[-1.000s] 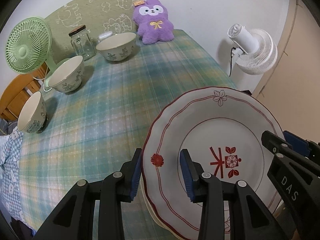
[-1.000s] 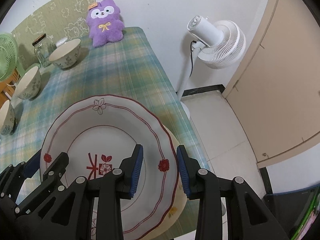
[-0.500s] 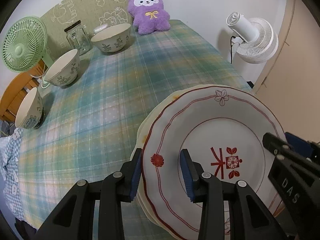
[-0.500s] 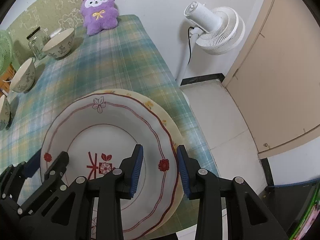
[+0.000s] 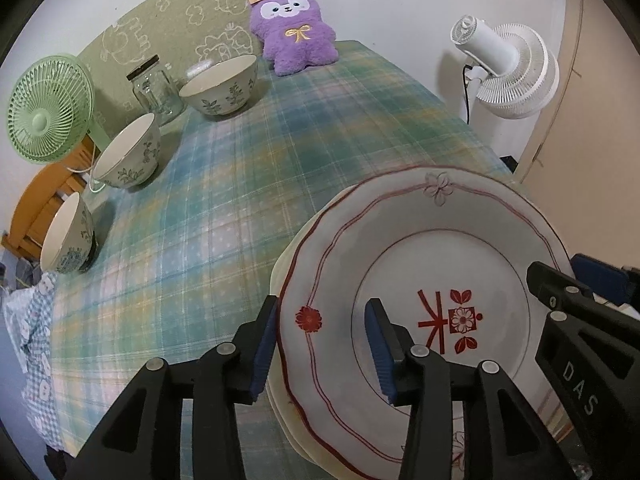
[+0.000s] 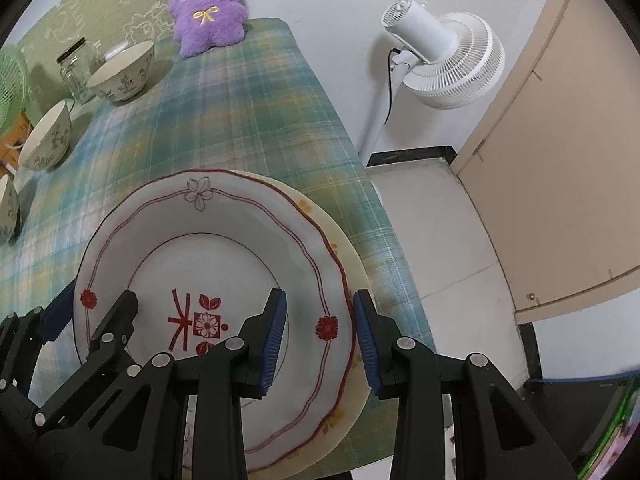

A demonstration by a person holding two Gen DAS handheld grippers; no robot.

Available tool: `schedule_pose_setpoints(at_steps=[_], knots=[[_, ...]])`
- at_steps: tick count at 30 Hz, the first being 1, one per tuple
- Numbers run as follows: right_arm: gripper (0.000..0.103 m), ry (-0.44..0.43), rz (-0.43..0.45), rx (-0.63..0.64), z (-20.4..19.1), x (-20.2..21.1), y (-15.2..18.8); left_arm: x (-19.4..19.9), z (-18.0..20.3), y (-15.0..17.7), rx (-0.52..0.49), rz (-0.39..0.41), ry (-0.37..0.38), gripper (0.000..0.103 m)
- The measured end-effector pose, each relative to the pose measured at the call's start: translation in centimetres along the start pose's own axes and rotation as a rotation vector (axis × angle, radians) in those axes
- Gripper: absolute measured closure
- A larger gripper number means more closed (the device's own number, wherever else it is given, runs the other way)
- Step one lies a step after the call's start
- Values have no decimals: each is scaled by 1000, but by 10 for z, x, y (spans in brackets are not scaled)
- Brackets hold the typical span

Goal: Organize plates and bowls
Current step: 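Carry the red-rimmed plate onto the yellow-flower plates and open both grippers, then move both grippers to the grey glass plate and grasp its rim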

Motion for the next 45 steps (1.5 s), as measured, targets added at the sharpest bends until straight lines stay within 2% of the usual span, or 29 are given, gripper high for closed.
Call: schedule_pose_setpoints(at_steps=[5, 13, 15, 17, 18, 23, 28, 34, 42, 45], knots=[[64, -10, -10, 9, 0, -1, -2, -1, 2, -1, 13, -12, 2, 52], [64, -78, -39, -6, 4, 0, -12, 5, -4, -8, 66, -14, 26, 28], [58, -95, -36, 2, 3, 3, -20, 12, -12, -14, 91, 0, 15, 23], [41, -126, -29, 6, 0, 8, -28, 19, -20, -20, 109, 20, 1, 21], [38, -140, -18, 9, -2, 12, -32, 23, -25, -23, 120, 31, -5, 18], [35, -190, 49, 65, -27, 36, -50, 40, -58, -29, 201, 60, 6, 18], [34, -218, 85, 111, -63, 60, -56, 52, -94, -25, 220, 66, 6, 18], [34, -172, 120, 138, -120, 86, -46, 60, -143, -10, 206, 75, 19, 18], [34, -221, 156, 128, -196, 115, -32, 69, -218, 8, 211, 122, 26, 18], [34, -221, 174, 130, -229, 122, -30, 67, -247, 11, 220, 135, 1, 18]])
Point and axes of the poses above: each gripper's, at about its wrist camera, not at the fingertips, and x roughly against the way its jaws point, z to its right, y to its underside, the point moved 5 cm from there along -x, roughly the way its jaws point, and after that the axes turned 8 degrees about -x, right-handed, at the moved point
